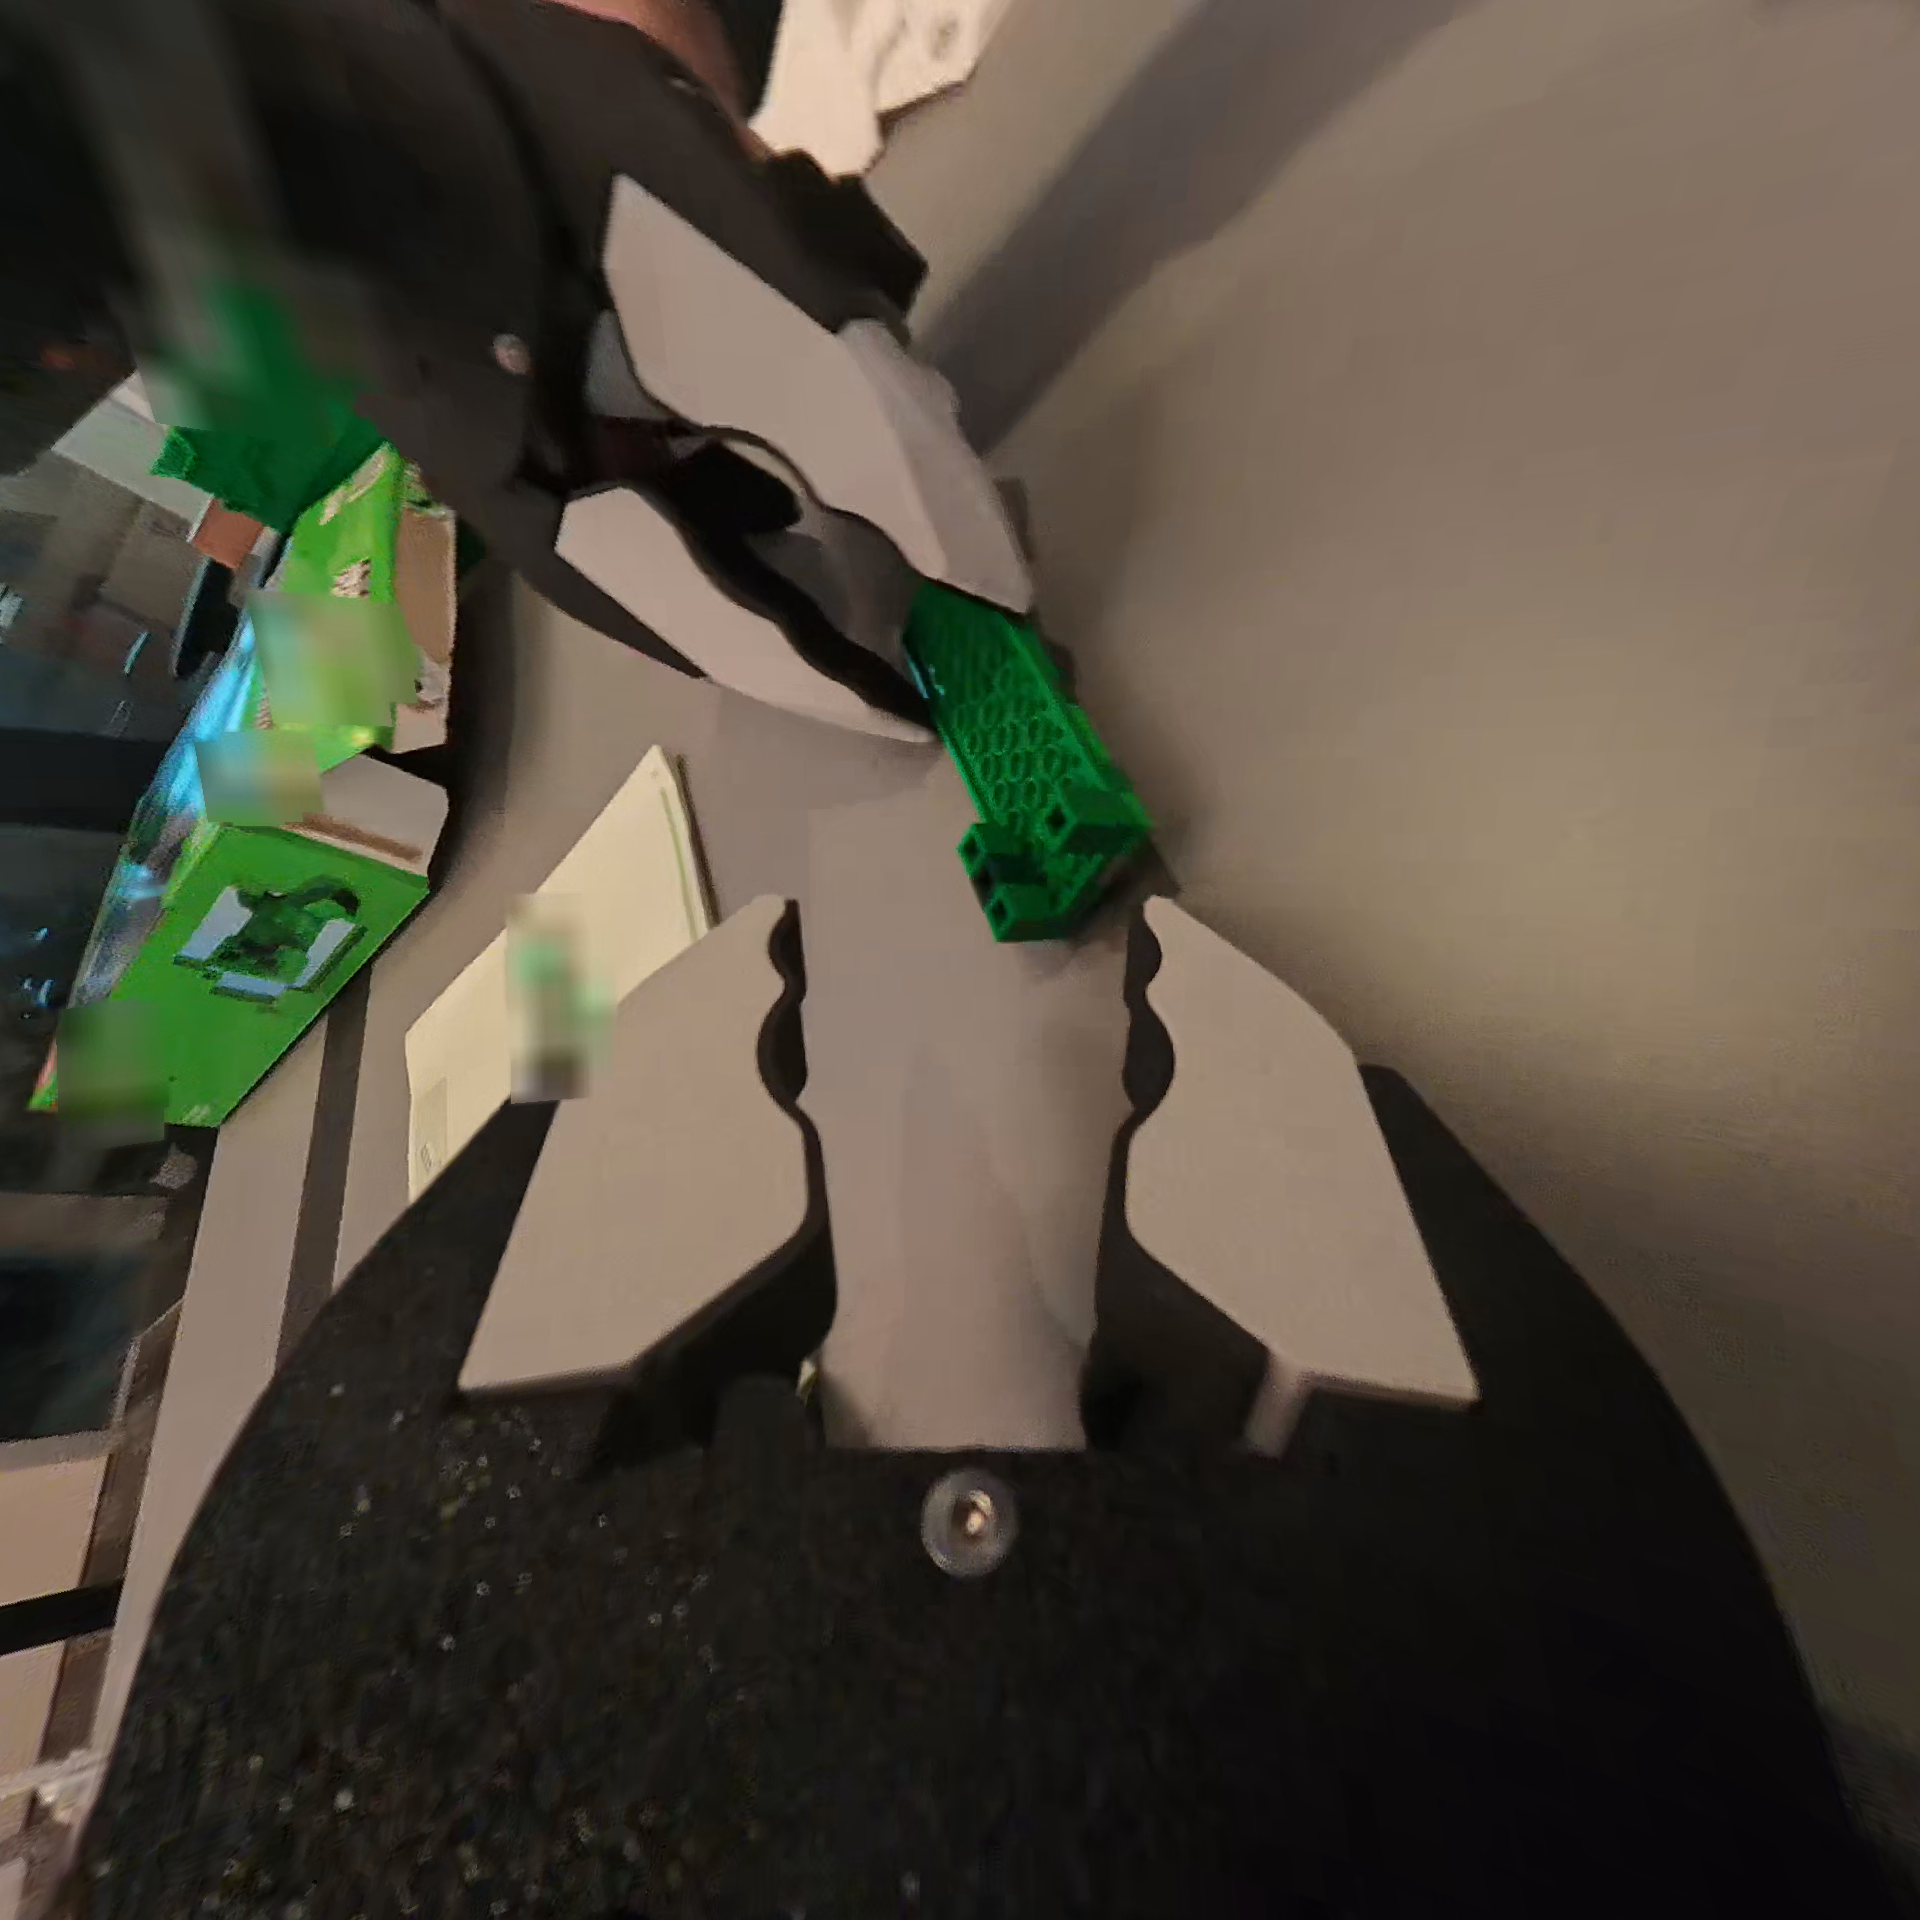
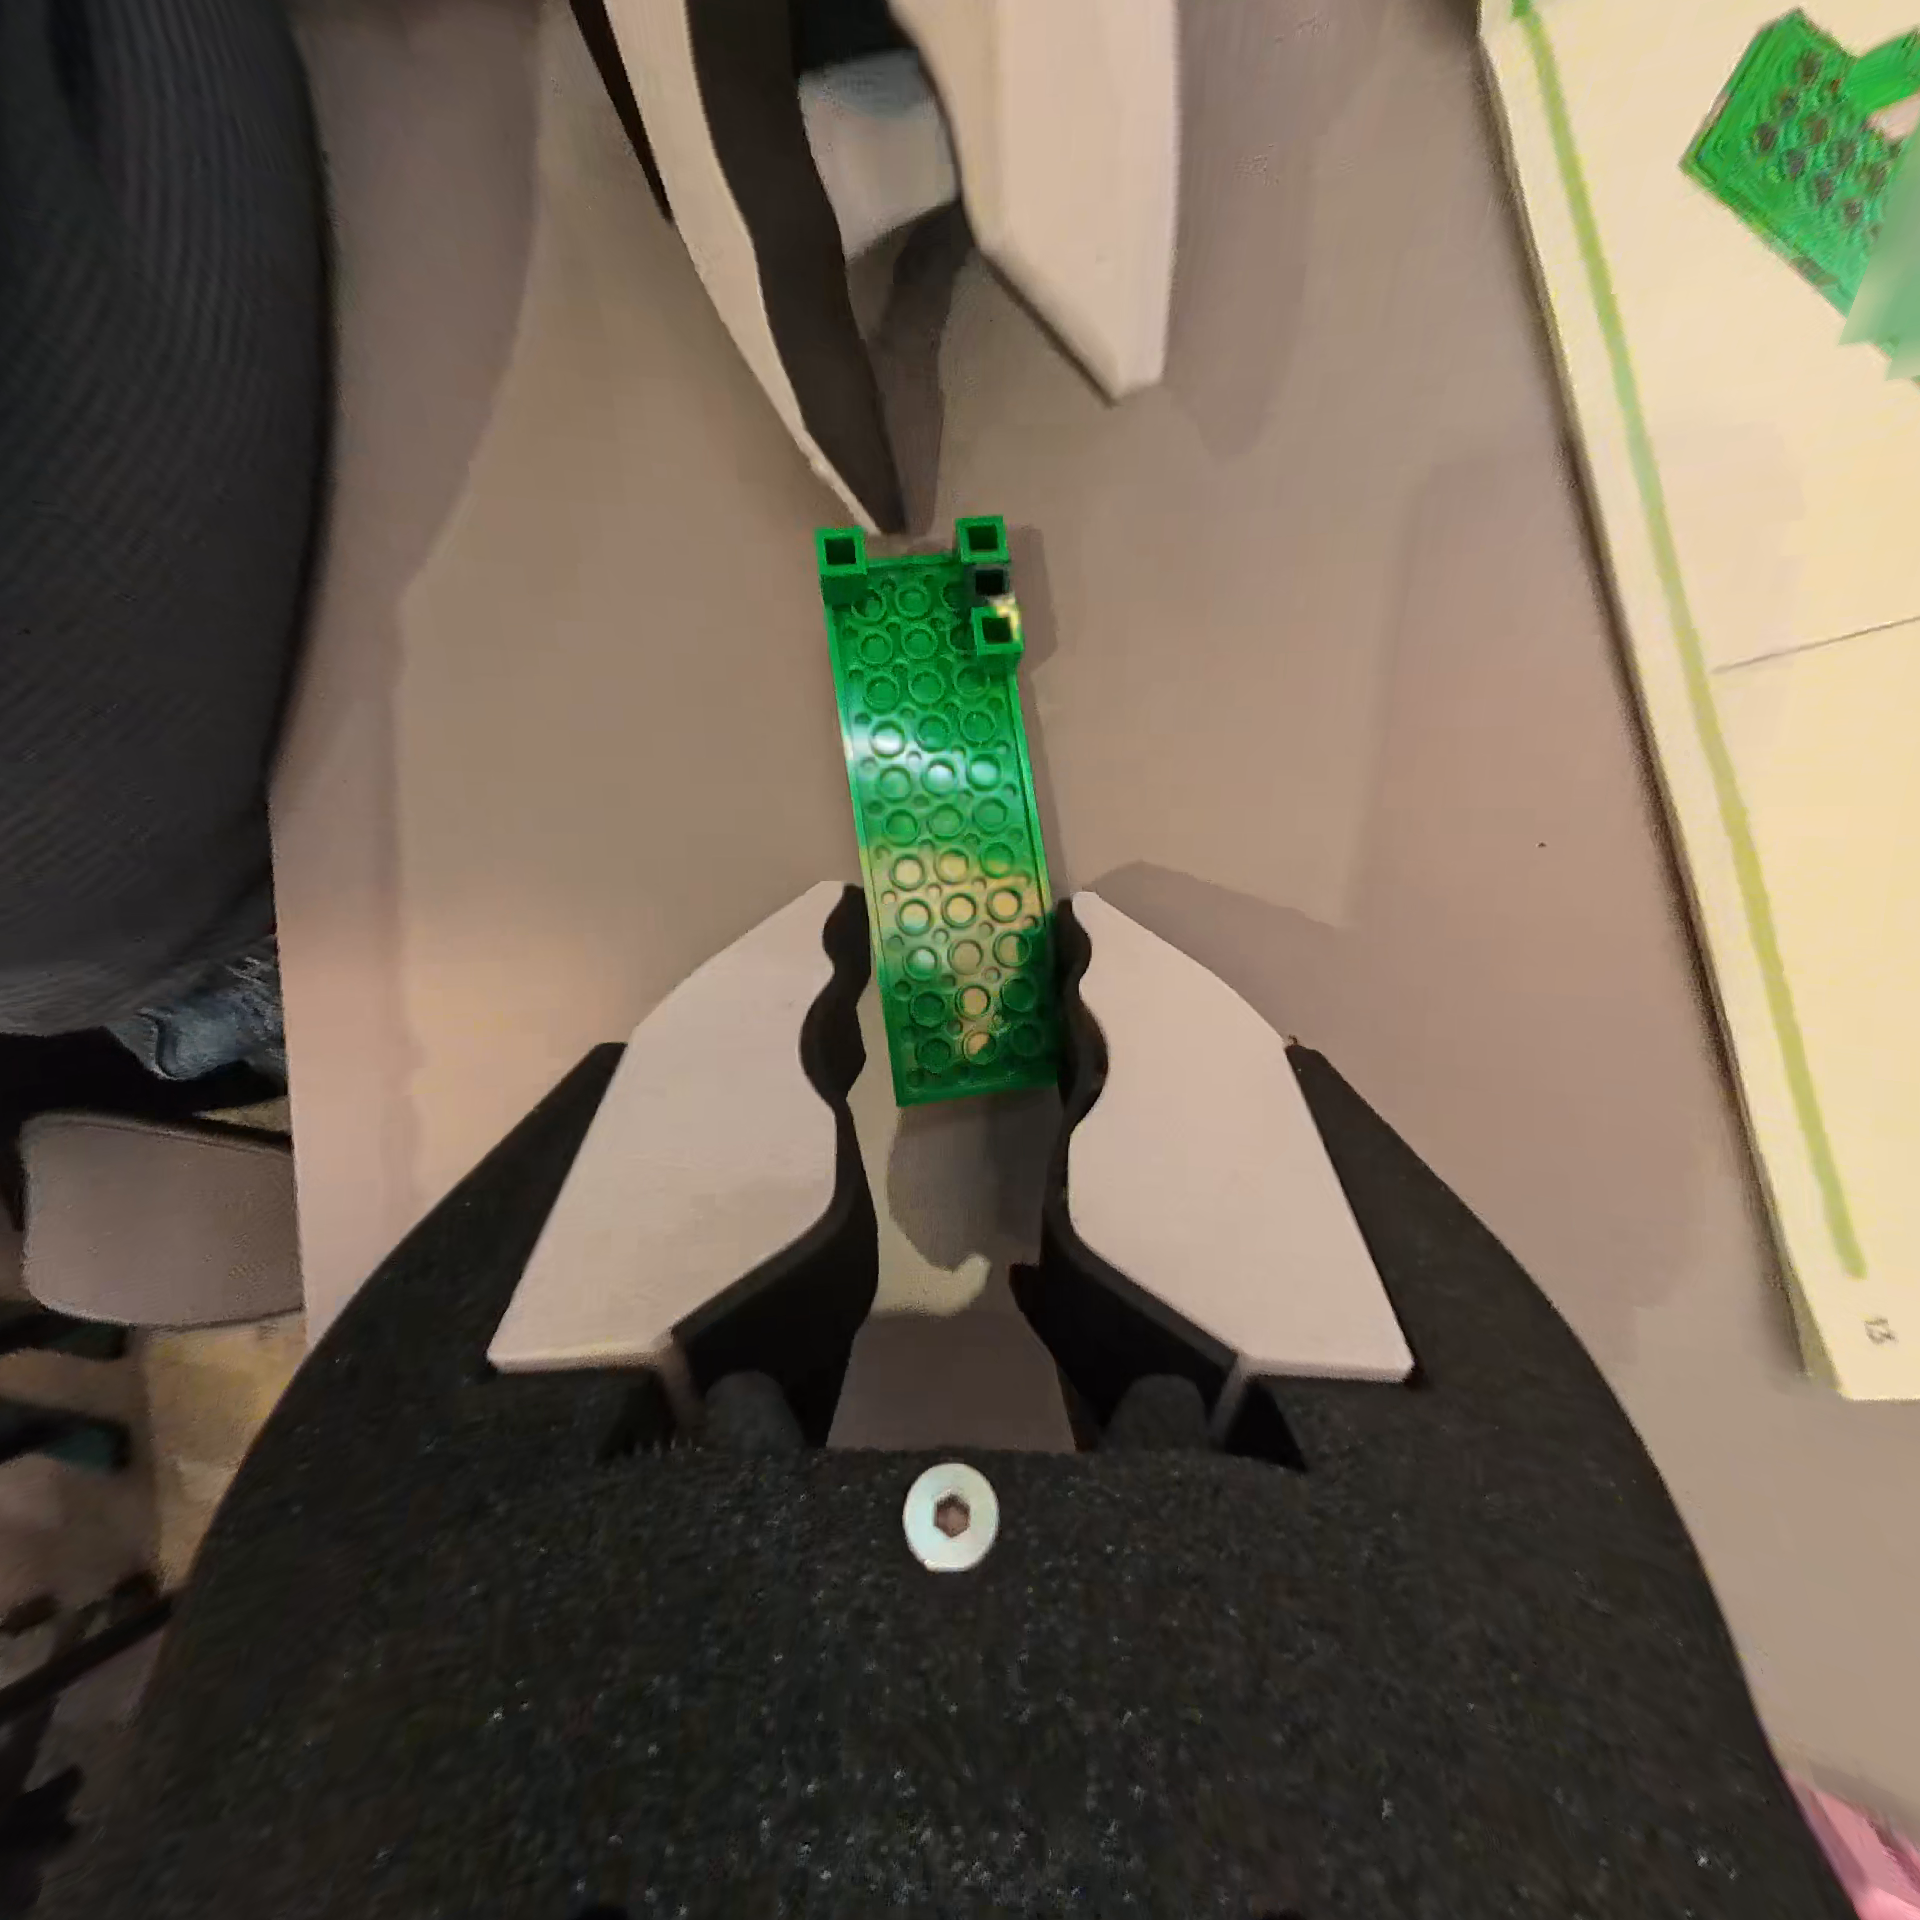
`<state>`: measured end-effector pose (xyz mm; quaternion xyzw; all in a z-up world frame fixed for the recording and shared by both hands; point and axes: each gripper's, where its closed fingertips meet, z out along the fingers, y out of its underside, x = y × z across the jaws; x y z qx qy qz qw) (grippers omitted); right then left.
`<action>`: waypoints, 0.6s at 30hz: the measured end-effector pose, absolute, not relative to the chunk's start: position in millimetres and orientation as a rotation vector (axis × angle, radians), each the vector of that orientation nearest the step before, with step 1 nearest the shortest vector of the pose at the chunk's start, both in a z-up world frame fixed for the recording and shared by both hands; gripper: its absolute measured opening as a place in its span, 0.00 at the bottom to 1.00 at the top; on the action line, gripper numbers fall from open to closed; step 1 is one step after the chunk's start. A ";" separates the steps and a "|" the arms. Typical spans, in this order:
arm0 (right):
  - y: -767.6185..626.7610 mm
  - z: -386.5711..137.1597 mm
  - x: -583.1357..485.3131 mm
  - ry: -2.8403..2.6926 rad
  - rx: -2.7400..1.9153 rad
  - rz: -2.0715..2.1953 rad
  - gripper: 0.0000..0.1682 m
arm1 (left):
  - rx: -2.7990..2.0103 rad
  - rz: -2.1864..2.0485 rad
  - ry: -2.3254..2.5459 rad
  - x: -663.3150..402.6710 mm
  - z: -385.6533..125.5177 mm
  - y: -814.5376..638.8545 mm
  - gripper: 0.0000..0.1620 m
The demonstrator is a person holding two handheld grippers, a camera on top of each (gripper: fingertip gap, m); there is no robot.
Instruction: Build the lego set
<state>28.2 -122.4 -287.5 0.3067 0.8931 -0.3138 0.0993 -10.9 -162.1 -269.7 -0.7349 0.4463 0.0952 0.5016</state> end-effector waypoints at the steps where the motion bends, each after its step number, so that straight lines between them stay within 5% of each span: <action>1: -122.8 -286.4 28.1 2.610 0.919 -0.964 0.20 | -1.780 0.239 1.099 -9.1 -272.2 -162.0 0.36; 11: -122.4 -281.7 24.5 2.369 1.010 -1.143 0.20 | -1.734 0.337 1.208 2.3 -282.0 -154.0 0.14; 18: -120.8 -272.4 14.1 2.448 1.088 -1.252 0.22 | -1.782 0.335 1.129 -7.7 -281.5 -149.5 0.11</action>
